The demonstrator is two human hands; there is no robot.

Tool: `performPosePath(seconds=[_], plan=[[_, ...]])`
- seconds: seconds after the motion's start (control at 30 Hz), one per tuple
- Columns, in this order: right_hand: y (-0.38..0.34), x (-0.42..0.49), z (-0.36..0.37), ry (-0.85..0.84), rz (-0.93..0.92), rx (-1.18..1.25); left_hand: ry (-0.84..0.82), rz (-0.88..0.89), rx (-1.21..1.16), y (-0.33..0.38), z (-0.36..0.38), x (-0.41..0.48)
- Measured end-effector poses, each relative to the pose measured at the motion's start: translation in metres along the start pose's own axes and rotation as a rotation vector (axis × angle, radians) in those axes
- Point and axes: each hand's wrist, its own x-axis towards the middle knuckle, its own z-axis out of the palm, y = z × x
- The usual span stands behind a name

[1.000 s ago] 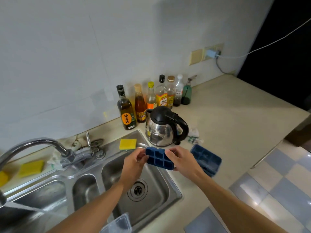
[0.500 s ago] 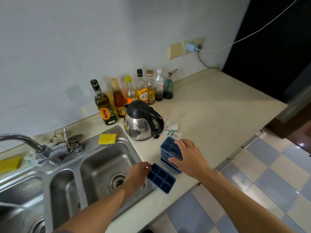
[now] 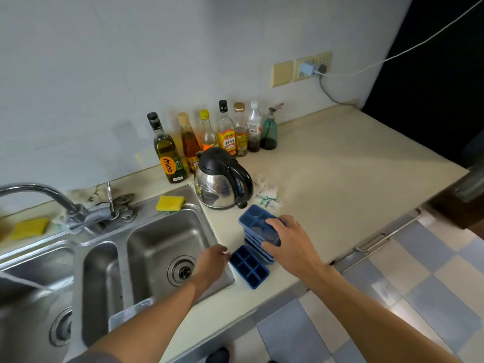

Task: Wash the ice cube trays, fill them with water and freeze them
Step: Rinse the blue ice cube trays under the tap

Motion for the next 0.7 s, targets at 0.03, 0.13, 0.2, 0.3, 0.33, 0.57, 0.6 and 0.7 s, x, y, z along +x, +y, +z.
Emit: performPosePath(seconds=[0.03, 0.13, 0.2, 0.3, 0.33, 0.57, 0.6, 0.7], plan=[[-0.003, 0.002, 0.000, 0.003, -0.019, 0.013, 0.024, 0.005, -0.024, -0.001, -0.006, -0.005], [-0.023, 0.010, 0.003, 0.002, -0.088, 0.069, 0.022, -0.029, -0.238, 0.002, -0.031, -0.022], [-0.046, 0.017, 0.010, 0.007, -0.129, 0.133, 0.029, -0.076, -0.513, 0.003, -0.049, -0.034], [-0.086, 0.024, 0.027, -0.006, -0.172, 0.231, 0.062, -0.108, -0.793, -0.005, -0.075, -0.053], [-0.101, 0.027, 0.034, -0.024, -0.185, 0.257, 0.060, -0.101, -0.845, -0.011, -0.084, -0.057], [-0.206, 0.039, 0.117, -0.231, -0.243, 0.340, 0.076, -0.091, -1.094, -0.082, -0.145, -0.068], [-0.222, 0.040, 0.134, -0.258, -0.249, 0.328, 0.099, -0.109, -1.124, -0.099, -0.154, -0.067], [-0.275, 0.046, 0.187, -0.338, -0.243, 0.286, 0.175, -0.174, -1.193, -0.164, -0.186, -0.061]])
